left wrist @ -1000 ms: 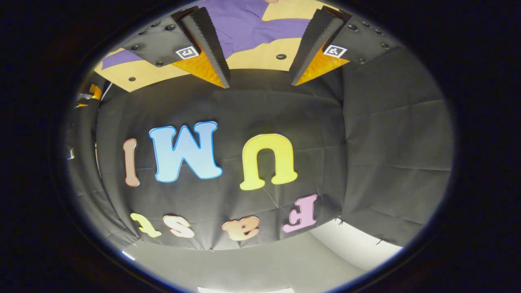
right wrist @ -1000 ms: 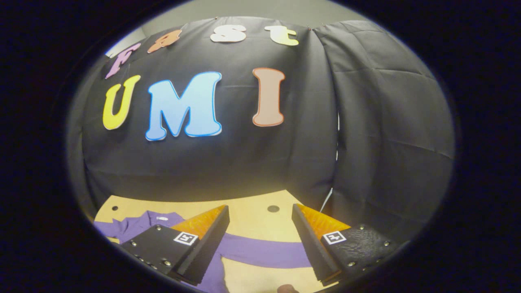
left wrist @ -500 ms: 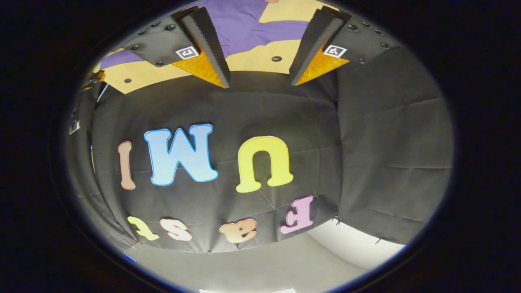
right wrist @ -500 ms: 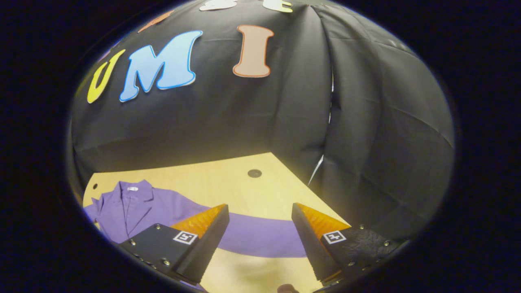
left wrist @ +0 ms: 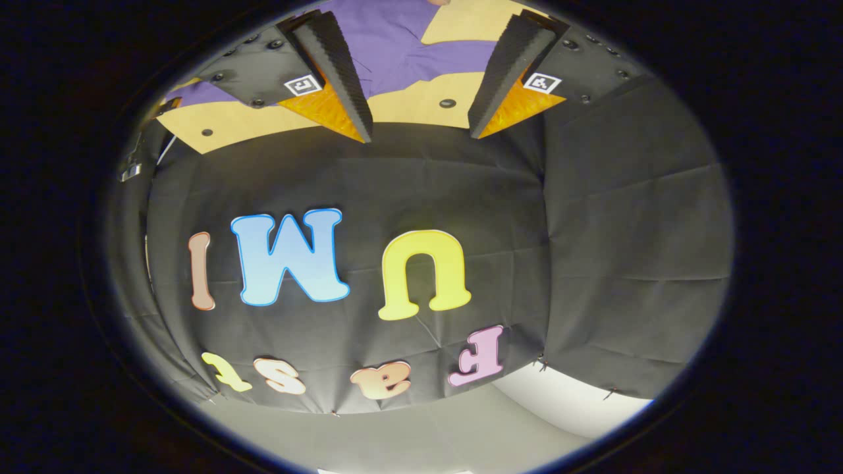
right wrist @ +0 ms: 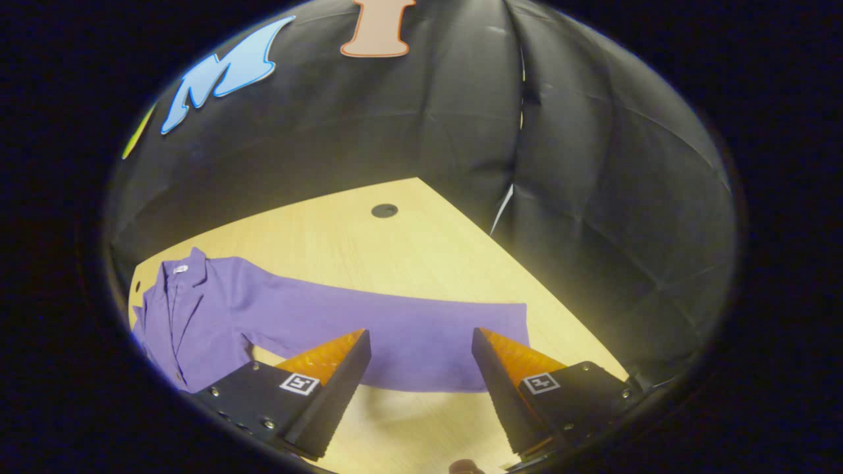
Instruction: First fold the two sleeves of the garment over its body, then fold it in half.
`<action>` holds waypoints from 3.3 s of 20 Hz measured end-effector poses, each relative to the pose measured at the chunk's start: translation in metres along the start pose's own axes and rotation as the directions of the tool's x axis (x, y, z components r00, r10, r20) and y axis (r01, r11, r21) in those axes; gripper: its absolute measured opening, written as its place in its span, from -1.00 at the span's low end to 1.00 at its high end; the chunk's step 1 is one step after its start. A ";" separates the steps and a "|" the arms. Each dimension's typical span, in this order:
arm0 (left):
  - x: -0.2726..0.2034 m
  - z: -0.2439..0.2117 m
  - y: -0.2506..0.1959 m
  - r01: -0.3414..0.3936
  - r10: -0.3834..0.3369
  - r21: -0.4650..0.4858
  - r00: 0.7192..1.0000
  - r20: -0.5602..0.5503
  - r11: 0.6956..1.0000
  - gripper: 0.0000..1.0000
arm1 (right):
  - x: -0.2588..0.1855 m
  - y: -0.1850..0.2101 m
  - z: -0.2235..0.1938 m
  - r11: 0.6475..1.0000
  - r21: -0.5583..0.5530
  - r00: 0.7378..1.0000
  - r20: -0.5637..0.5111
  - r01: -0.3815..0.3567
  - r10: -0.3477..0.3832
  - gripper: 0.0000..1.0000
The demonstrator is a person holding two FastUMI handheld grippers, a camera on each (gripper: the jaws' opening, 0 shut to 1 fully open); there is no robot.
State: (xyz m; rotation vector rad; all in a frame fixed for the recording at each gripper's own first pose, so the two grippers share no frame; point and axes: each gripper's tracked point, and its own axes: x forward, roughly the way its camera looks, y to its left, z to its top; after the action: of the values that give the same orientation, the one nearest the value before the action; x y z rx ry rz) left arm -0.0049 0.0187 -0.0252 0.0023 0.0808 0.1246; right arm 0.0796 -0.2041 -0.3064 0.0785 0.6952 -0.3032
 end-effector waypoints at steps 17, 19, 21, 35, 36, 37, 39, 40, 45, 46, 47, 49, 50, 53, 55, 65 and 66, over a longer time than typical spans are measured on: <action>-0.001 -0.014 0.006 -0.032 0.032 -0.005 0.999 -0.037 0.999 0.87 | 0.034 -0.010 -0.058 1.000 0.016 0.987 -0.160 -0.016 0.018 0.93; 0.000 -0.016 0.005 -0.028 0.028 -0.013 0.999 -0.042 1.000 0.87 | 0.036 -0.010 -0.059 0.999 0.027 0.985 -0.169 -0.024 0.028 0.84; 0.002 -0.018 0.001 -0.026 0.025 -0.020 0.999 -0.047 0.999 0.87 | 0.037 -0.006 -0.057 0.998 0.002 0.984 -0.167 -0.058 0.058 0.83; 0.007 -0.025 -0.003 0.002 -0.004 -0.037 0.998 -0.067 0.999 0.87 | 0.036 0.025 -0.045 0.994 0.026 0.967 -0.229 -0.104 0.107 -1.00; 0.007 -0.025 -0.003 0.006 -0.008 -0.037 0.998 -0.066 0.999 0.91 | 0.031 0.031 -0.043 0.993 0.012 0.969 -0.218 -0.118 0.118 -1.00; 0.007 -0.025 -0.003 0.009 -0.012 -0.038 0.998 -0.066 0.999 0.91 | 0.024 0.039 -0.039 0.991 -0.003 0.970 -0.204 -0.137 0.134 -1.00; 0.007 -0.027 0.000 0.016 -0.019 -0.045 0.998 -0.066 0.999 0.87 | 0.010 0.059 -0.033 0.982 -0.034 0.967 -0.185 -0.184 0.174 -1.00; 0.007 -0.027 0.001 0.019 -0.022 -0.049 0.998 -0.066 0.999 0.87 | 0.005 0.072 -0.030 0.977 -0.049 0.965 -0.175 -0.207 0.196 -1.00; 0.005 -0.030 0.016 0.023 -0.027 -0.060 0.998 -0.064 0.998 0.87 | -0.022 0.142 -0.011 0.944 -0.092 0.944 -0.130 -0.316 0.303 -1.00; 0.004 -0.031 0.022 0.020 -0.024 -0.060 0.998 -0.063 0.998 0.87 | -0.026 0.156 -0.009 0.938 -0.097 0.939 -0.122 -0.333 0.321 -0.99; 0.002 -0.031 0.028 0.019 -0.023 -0.058 0.998 -0.063 0.998 0.87 | -0.031 0.171 -0.005 0.931 -0.106 0.935 -0.116 -0.348 0.337 -0.99; -0.001 -0.034 0.041 0.008 -0.011 -0.054 0.998 -0.063 0.999 0.87 | -0.043 0.201 -0.002 0.914 -0.130 0.922 -0.109 -0.384 0.372 -1.00; -0.002 -0.035 0.049 0.002 -0.005 -0.053 0.998 -0.064 0.999 0.87 | -0.049 0.218 0.000 0.904 -0.140 0.914 -0.106 -0.403 0.391 -1.00; -0.006 -0.040 0.075 -0.023 0.019 -0.054 0.997 -0.071 0.998 0.87 | -0.071 0.270 0.003 0.869 -0.161 0.883 -0.108 -0.468 0.456 -1.00; -0.009 -0.044 0.092 -0.039 0.035 -0.051 0.997 -0.076 0.998 0.87 | -0.087 0.307 -0.001 0.841 -0.172 0.858 -0.115 -0.513 0.500 -0.99; -0.031 -0.066 0.183 -0.184 0.179 -0.038 0.979 -0.102 0.982 0.87 | -0.139 0.442 -0.041 0.699 -0.299 0.759 -0.205 -0.650 0.618 -0.99; -0.034 -0.070 0.191 -0.198 0.193 -0.039 0.975 -0.109 0.979 0.87 | -0.141 0.450 -0.046 0.687 -0.312 0.754 -0.213 -0.656 0.622 -1.00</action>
State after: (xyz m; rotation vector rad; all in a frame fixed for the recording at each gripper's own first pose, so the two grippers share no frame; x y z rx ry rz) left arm -0.0675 0.2035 -0.0912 -0.0462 0.1825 0.3240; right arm 0.0840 0.2680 -0.2639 -0.0291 0.7620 0.5239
